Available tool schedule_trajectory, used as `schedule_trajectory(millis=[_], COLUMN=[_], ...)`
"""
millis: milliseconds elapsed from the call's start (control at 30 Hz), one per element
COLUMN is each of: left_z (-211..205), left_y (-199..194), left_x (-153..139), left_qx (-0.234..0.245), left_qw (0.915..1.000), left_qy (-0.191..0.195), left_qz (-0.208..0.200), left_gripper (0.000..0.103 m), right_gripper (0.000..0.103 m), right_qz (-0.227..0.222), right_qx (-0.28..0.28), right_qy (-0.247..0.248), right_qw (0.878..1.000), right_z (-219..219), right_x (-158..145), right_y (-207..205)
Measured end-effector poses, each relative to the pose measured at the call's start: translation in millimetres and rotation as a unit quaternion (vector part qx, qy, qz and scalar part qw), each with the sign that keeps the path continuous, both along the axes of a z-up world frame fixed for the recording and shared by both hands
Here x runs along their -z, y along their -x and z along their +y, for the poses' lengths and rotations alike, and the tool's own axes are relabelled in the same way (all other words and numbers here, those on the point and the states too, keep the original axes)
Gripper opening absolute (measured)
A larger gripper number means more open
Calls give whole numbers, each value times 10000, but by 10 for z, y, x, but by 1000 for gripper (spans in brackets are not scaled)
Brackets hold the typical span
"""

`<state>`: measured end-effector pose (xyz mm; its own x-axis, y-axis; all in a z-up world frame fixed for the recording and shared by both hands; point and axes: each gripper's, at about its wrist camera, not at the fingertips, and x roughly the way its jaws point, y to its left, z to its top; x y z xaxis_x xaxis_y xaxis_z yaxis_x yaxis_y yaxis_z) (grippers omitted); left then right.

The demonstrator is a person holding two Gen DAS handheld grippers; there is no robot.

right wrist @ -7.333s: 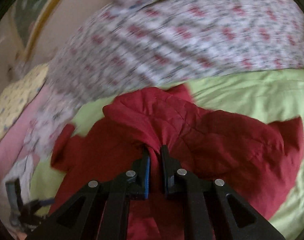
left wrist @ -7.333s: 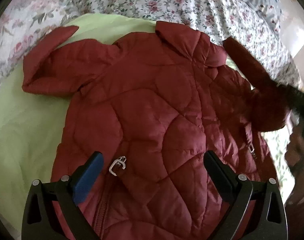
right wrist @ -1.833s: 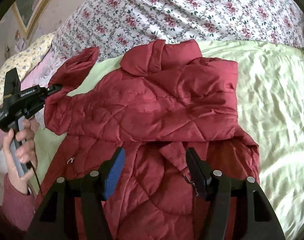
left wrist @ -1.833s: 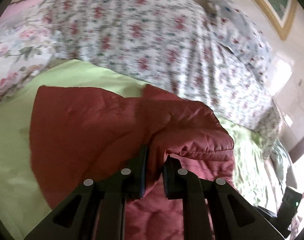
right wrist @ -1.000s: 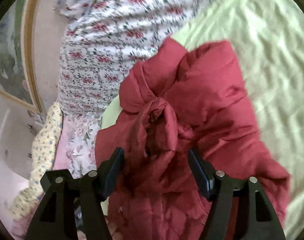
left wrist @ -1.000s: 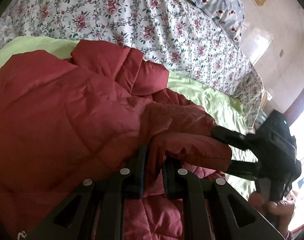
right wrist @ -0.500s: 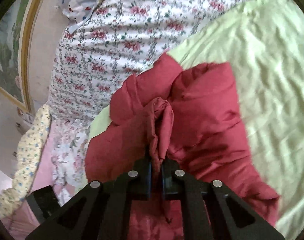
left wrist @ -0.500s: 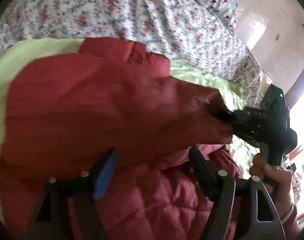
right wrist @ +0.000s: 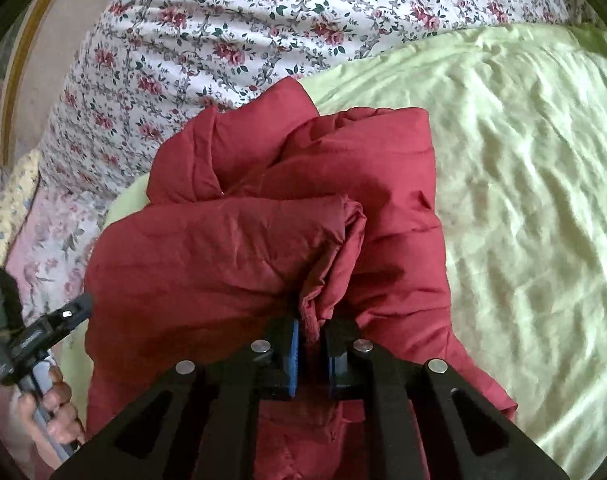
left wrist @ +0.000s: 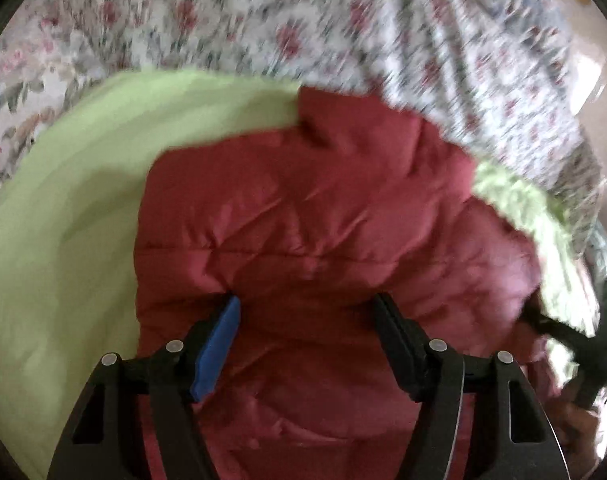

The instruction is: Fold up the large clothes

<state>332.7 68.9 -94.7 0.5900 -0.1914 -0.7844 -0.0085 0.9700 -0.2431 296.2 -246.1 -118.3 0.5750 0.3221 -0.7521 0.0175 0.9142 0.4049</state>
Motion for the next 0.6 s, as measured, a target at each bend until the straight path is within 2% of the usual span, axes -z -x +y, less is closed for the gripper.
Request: schedule_trajectory(millis=[67,100,233,300,400,500,600], left_z=[-52,-92,-222,-227,-229,-237,-194], left_y=[-32,-37,-28,-30,-22,-42,11], left_x=[96,124,163,172,190,223,230], left_qx=[30,44,23,7,-25,-51,-44], left_qw=[9999,9998,9993,9993,9991,9988,9986], left_qy=[-76,-166,-354,-367,-404,-470,-526], left_qz=[90,104,88,92,91,84,69], left_gripper=[67,67,67,67,67,67,68], right_gripper=[16,21,24,27,29,36,36], right_qz=[-1,-79,-827,-1182,-1360,-1040,-609], right_qx=[62,121,272,128,-151,-586,-706], right_qy=[-6,-4,407,569,881,1158,1441], right_qw=[10000,9999,9954,9913,9867,9861,9852], right_z=[-15,-29,56,185,433,694,799], right_x=[-54,-131,-533,-713,-808,-655,-335], right_y=[26,67,273,351,342,196,40])
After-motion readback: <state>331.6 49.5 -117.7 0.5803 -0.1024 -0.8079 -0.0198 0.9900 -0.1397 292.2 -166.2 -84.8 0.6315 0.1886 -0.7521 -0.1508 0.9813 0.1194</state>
